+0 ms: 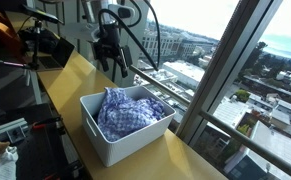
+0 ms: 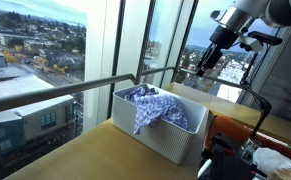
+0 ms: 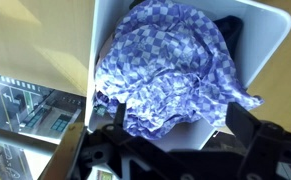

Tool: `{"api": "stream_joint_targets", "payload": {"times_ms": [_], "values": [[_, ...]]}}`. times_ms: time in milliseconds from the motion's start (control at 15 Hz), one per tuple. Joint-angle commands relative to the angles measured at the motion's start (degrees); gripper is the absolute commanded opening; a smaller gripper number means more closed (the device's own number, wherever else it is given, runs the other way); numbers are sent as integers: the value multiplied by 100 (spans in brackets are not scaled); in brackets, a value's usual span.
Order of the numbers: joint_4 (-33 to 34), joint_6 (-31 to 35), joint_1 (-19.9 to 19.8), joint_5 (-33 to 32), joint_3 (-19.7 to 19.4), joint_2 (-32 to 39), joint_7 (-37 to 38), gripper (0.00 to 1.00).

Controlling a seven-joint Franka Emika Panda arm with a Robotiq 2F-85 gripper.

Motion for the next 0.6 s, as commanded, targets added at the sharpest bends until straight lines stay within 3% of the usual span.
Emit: {"api": "stream_joint_targets", "payload": {"times_ms": [0, 533], "values": [[478, 530, 74, 363, 3, 1000, -312, 100], [1011, 931, -162, 121, 104, 2332, -411, 100]]}}
